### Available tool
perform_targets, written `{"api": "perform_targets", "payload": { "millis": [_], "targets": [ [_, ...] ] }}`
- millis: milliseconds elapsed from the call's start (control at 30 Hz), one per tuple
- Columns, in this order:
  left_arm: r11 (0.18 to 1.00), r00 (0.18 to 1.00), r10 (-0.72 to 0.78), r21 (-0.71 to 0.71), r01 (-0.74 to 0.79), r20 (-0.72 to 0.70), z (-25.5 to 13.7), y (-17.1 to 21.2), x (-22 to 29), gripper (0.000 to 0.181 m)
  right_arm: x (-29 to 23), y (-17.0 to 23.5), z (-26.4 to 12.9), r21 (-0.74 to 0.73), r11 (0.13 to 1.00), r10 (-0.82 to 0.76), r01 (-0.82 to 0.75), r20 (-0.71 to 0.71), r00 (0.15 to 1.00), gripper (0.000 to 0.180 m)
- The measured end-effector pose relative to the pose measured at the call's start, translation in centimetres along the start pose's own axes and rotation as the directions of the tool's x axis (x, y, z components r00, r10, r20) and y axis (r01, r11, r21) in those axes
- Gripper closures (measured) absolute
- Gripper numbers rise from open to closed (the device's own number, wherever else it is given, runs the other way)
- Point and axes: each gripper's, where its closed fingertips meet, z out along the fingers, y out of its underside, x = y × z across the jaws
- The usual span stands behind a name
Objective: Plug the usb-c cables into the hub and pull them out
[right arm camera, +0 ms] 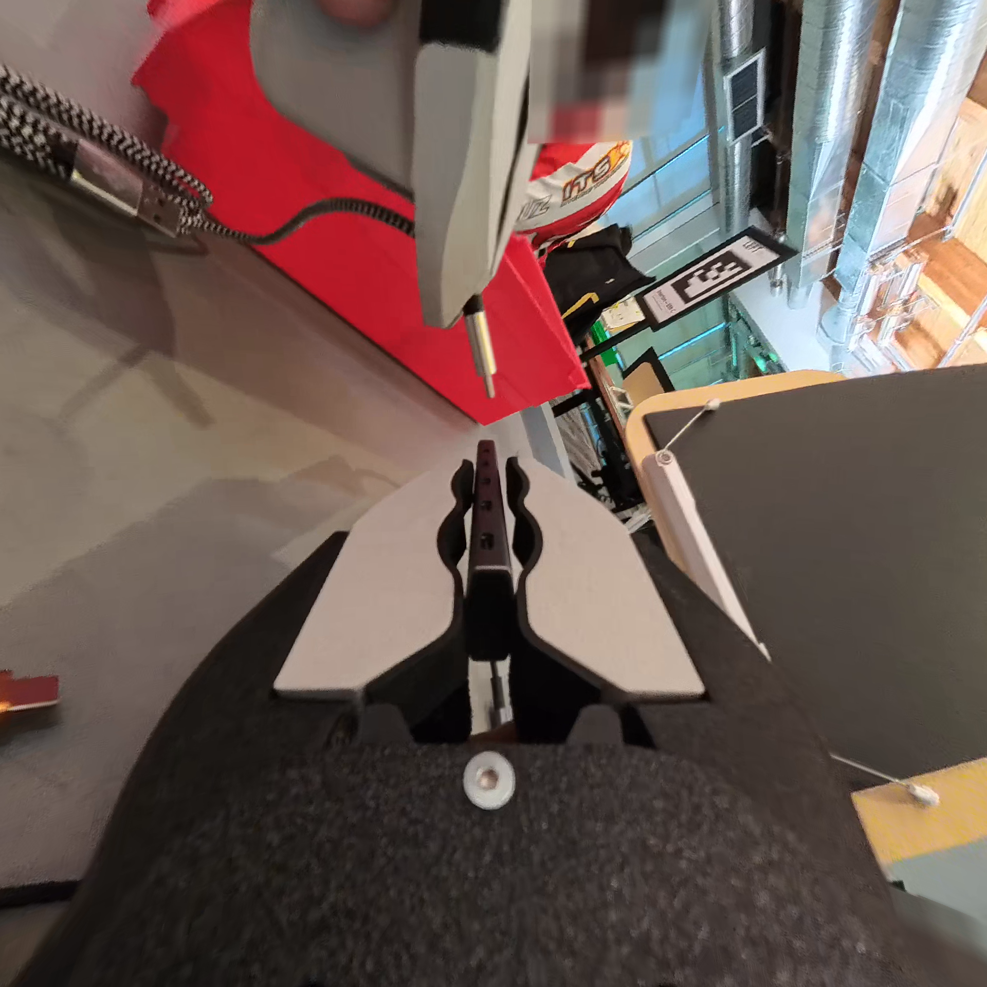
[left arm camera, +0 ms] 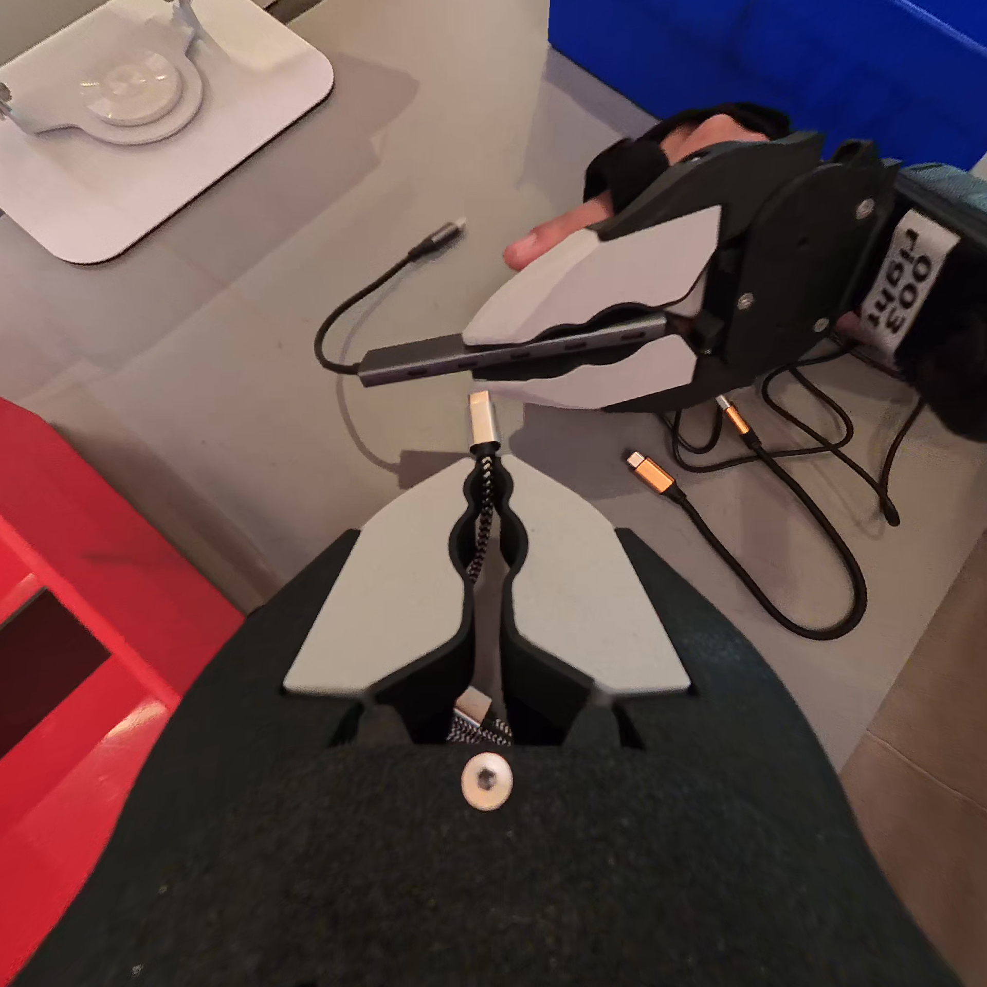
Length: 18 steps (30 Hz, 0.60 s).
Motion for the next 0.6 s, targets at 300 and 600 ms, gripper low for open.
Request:
{"api": "perform_targets", "payload": {
  "millis": [300,600],
  "targets": [
    [0.999,1.0,-0.009,-0.05,0.008,-0.023,0.2,0.9,0.0,0.179,-0.4,-2.7,-0.4,0.091,0.995,-0.033,0.034,-0.016,0.999,0.167],
    [0.996,0.999,0.011,-0.086,-0.014,-0.041,0.1,1.3,0.4,0.179,-0.9,-3.1,-0.4,0.102,0.993,-0.058,0.058,-0.005,0.998,0.167]
  ]
}}
